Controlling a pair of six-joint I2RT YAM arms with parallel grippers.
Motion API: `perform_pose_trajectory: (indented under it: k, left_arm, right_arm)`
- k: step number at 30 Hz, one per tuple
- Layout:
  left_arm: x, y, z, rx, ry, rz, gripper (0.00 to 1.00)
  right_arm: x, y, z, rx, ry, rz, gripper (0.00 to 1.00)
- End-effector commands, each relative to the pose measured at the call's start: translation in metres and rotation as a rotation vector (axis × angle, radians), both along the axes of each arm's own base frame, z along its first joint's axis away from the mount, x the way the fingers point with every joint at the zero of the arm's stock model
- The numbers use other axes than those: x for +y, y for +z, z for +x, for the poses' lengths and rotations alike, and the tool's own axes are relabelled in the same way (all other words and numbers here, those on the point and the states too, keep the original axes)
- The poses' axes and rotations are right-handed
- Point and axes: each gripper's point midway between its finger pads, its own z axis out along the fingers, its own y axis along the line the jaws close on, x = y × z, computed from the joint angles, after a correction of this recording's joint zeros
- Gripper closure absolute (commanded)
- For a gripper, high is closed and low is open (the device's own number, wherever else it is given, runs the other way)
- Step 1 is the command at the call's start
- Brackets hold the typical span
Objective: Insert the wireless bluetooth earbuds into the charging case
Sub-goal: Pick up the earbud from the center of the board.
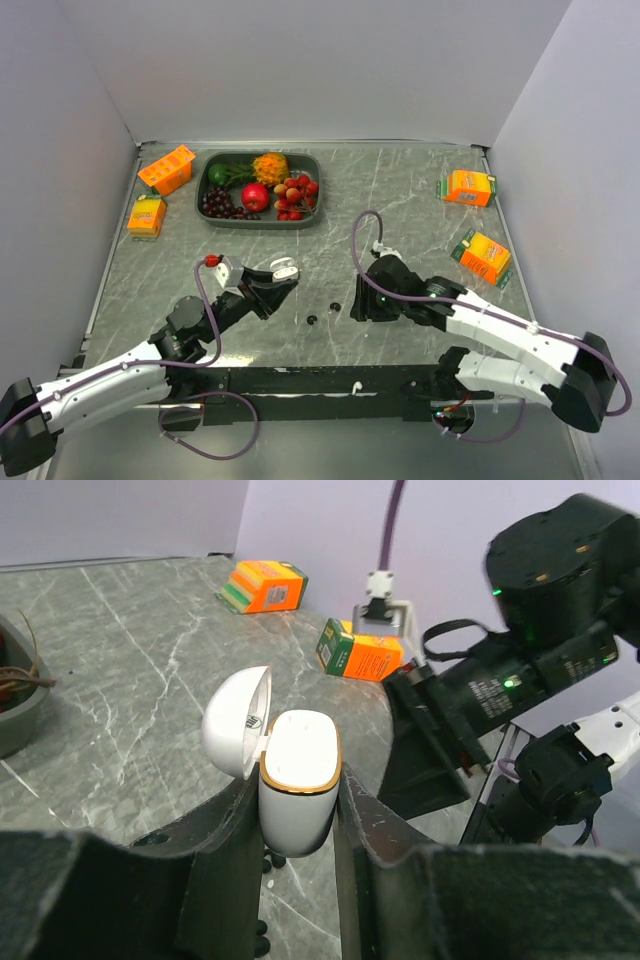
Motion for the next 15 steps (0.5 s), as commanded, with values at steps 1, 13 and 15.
perform_pose_trajectory:
  k: [1, 13, 15]
  left_arm:
    - [0.002, 0.016, 0.001, -0.006, 0.007, -0.046, 0.99]
    - [0.011, 0.018, -0.003, -0.006, 0.024, -0.062, 0.99]
    - [0.011, 0.017, -0.002, -0.004, 0.027, -0.060, 0.99]
  right_arm:
    - [0.013, -0.004, 0.018, 0.041, -0.112, 0.007, 0.47]
    - [-0.002, -0.030, -0.061, 0.248, -0.009, -0.010, 0.46]
    - [-0.001, -0.033, -0.076, 0.297, -0.001, -0.010, 0.46]
